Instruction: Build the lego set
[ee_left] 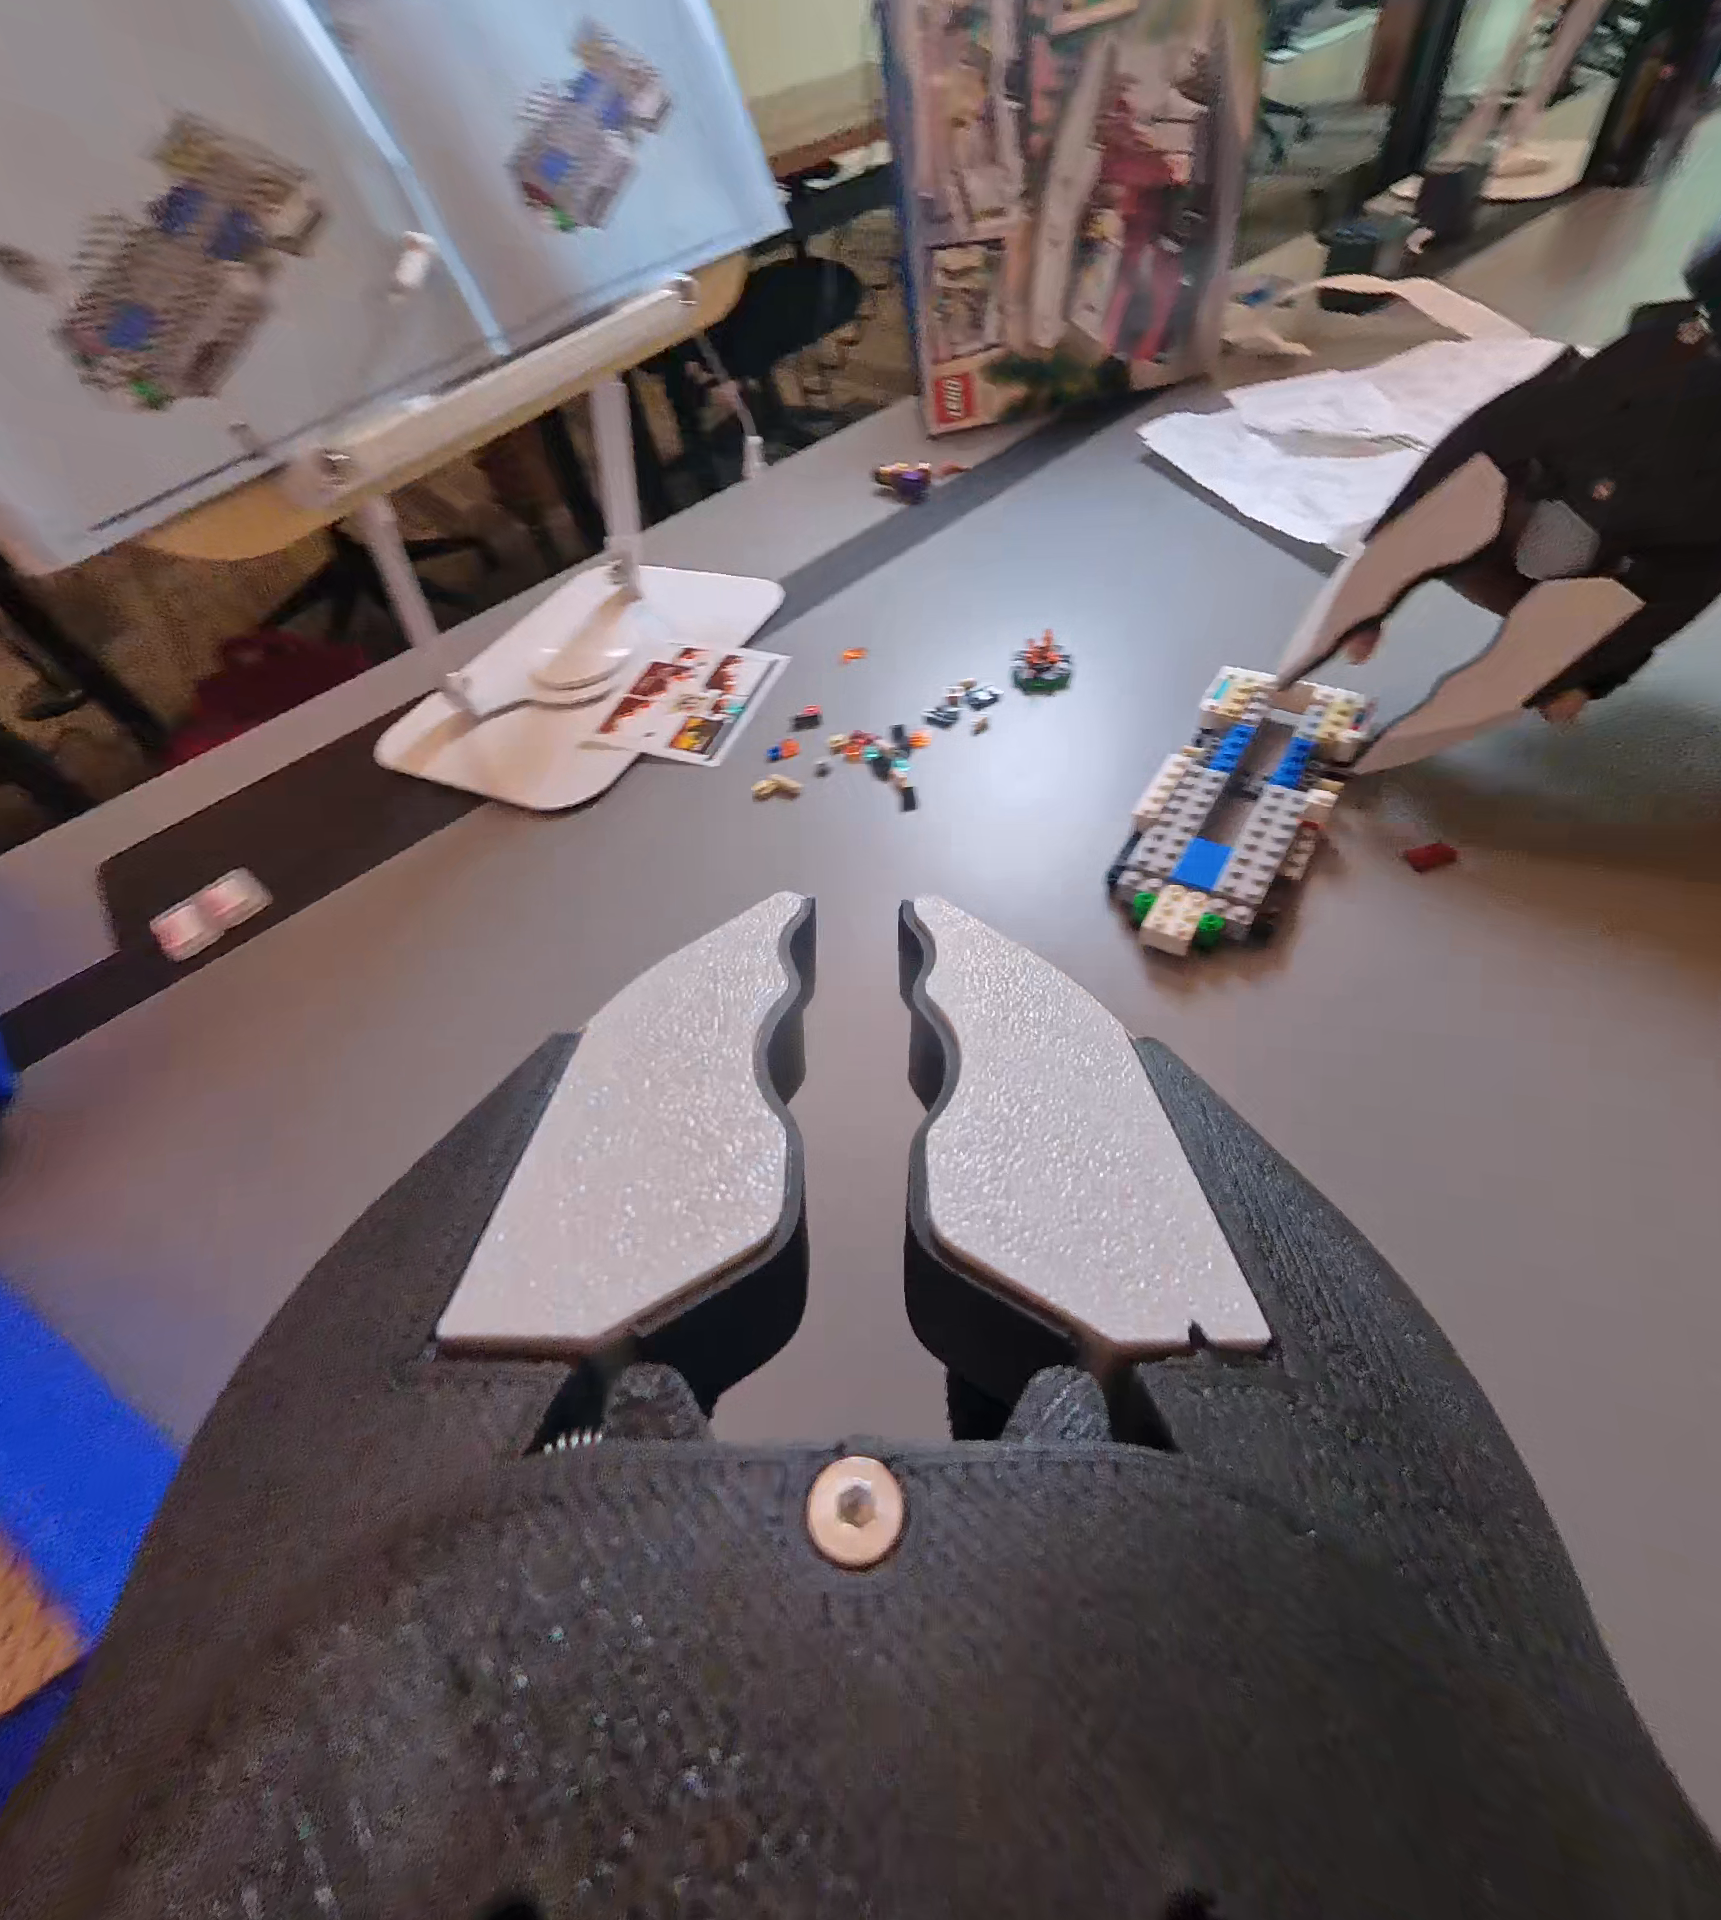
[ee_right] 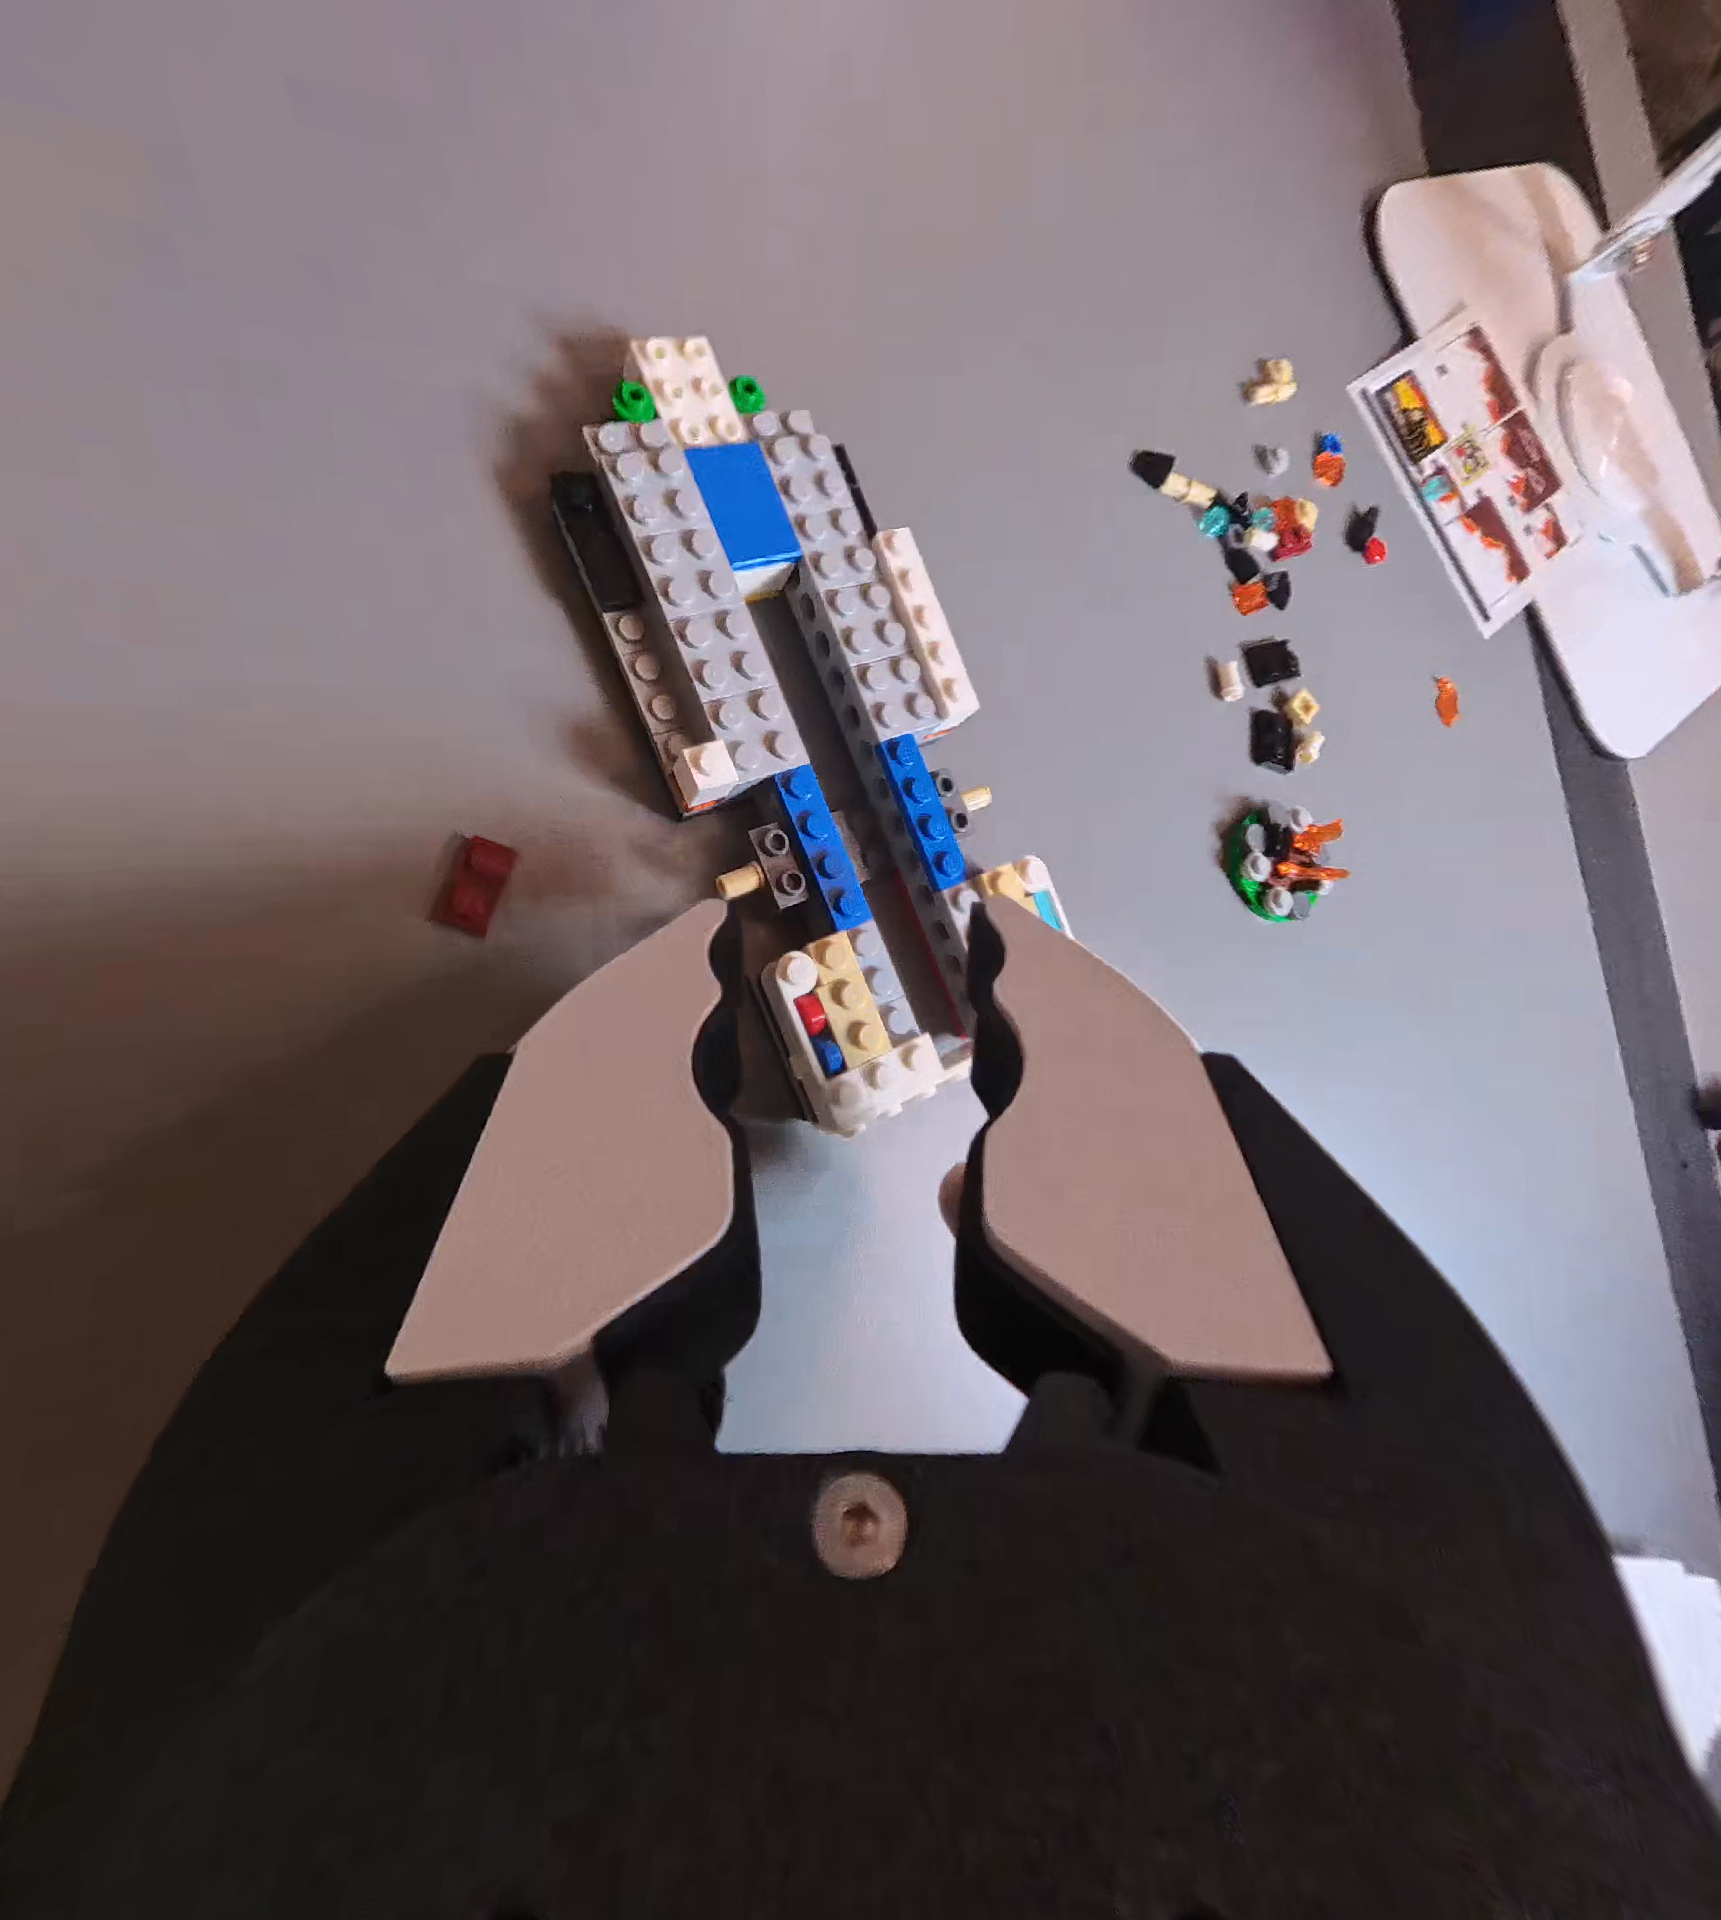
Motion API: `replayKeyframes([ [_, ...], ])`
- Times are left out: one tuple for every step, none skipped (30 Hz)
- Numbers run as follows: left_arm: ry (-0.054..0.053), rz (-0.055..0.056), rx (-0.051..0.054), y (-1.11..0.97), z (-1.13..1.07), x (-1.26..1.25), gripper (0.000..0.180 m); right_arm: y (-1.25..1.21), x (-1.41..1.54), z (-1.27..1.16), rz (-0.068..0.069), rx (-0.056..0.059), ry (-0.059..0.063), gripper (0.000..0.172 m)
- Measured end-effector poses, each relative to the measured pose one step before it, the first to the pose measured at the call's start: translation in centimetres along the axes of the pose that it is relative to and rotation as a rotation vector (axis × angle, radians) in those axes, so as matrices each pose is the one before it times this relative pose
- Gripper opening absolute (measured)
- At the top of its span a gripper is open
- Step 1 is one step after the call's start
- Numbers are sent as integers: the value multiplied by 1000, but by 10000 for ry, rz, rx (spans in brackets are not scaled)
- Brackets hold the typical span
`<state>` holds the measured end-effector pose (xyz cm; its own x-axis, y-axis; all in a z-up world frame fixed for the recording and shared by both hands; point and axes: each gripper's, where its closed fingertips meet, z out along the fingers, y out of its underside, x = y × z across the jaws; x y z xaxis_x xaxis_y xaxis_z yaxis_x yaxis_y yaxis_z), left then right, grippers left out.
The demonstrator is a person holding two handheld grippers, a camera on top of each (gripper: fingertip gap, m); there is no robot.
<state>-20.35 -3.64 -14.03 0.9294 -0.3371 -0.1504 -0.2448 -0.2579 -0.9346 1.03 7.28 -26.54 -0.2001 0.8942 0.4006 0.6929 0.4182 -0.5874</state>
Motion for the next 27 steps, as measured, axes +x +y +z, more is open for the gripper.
replayKeyframes([
  [-537,-175,34,327,-1208,-1568,14,354,101,344,-296,-327,-93,35],
  [-610,-175,13,315,-1167,-1769,14,239,176,237,-200,-149,-118,30],
  [-474,-195,54,224,-1091,-1630,14,188,436,149,-79,-26,-18,24],
  [-366,-190,-34,311,-983,-1522,14,232,639,123,-4,-9,60,22],
  [-575,-87,-110,409,-896,-1828,14,230,702,64,60,7,79,22],
  [-700,80,-172,523,-829,-1998,14,101,619,-62,133,65,60,22],
  [-647,117,-312,732,-741,-1958,14,-80,376,-238,186,119,-6,22],
  [-534,45,-442,962,-620,-1843,14,-211,191,-386,188,156,8,23],
  [-433,37,-436,1031,-497,-1701,16,-269,152,-482,141,202,111,23],
  [-194,102,-533,1238,-392,-1305,17,-202,71,-505,106,207,154,23],
  [94,183,-681,1503,-250,-790,20,-25,-29,-463,124,151,122,23],
  [252,272,-688,1559,-74,-400,25,126,-68,-405,159,92,106,23],
  [350,325,-677,1565,151,-87,29,208,-112,-366,172,72,83,23],
  [446,359,-714,1530,416,204,35,246,-179,-317,187,67,18,23],
  [368,350,-689,1314,631,292,41,245,-196,-272,217,46,-31,23],
  [320,450,-728,1100,736,466,46,210,-153,-216,219,37,-21,23],
  [228,615,-597,672,753,501,50,139,-99,-175,189,43,-3,23],
  [15,657,-372,176,748,217,51,88,-97,-141,155,20,-17,23],
  [93,545,-375,62,734,261,46,54,-95,-118,116,-3,-15,23],
  [122,416,-397,21,669,281,38,-24,-59,-109,71,2,6,23],
  [245,358,-276,-243,512,513,29,-68,-74,-127,35,11,21,23],
  [-38,331,-141,-534,356,200,28,-81,-94,-144,14,7,21,23],
  [-175,335,-5,-771,183,79,28,-64,-122,-160,2,4,17,22],
  [-75,306,81,-899,160,201,27,-60,-136,-145,-4,10,15,22],
  [13,306,210,-1004,154,236,26,-33,-123,-118,11,20,4,22],
  [27,263,409,-1107,120,121,26,-12,-119,-93,41,25,-8,22],
  [102,-24,482,-973,-28,-70,24,7,-106,-95,57,23,-18,22],
])
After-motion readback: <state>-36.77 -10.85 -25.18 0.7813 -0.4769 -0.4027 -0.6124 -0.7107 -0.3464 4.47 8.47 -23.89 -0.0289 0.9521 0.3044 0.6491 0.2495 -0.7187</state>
